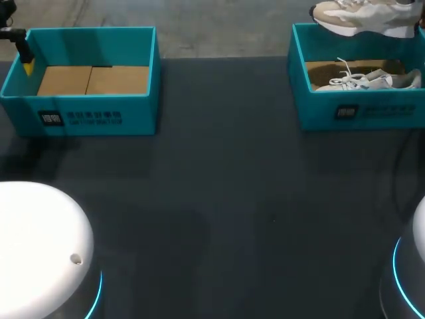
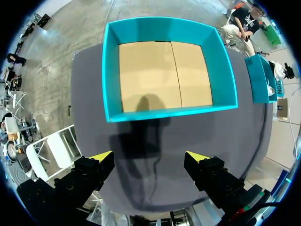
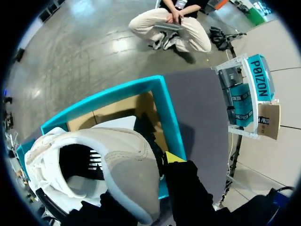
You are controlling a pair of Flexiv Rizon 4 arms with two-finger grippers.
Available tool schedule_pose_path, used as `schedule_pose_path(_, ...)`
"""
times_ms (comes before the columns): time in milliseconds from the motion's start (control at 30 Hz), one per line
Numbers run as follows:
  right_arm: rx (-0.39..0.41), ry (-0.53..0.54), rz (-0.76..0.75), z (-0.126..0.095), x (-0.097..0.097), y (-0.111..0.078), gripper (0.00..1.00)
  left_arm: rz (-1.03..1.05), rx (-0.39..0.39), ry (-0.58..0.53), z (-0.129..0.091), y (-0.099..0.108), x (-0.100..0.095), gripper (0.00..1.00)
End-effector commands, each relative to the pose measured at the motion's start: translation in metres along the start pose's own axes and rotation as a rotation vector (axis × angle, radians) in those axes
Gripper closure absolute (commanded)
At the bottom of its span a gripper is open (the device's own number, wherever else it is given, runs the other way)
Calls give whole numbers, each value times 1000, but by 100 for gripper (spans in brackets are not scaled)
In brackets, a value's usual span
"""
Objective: Take the shoe out of the shoebox, open the shoe tongue, remove and reinsert the insole, then place the shoe into the shoebox
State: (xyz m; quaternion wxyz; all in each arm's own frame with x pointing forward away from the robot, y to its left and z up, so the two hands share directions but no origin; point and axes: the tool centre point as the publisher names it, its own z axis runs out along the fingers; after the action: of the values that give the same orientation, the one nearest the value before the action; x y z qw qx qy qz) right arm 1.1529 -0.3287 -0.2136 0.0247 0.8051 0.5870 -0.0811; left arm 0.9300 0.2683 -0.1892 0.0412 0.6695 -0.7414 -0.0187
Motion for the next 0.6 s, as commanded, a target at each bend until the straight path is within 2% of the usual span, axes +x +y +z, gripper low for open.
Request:
schedule_pose_path(33,-71,16,16,7,-3,-15,100,-1,-2,-3,-1,1,0,0)
schedule_pose_path(600,-82,13,21,10,-5,-15,100,-1,-2,-3,-1,1,0,0)
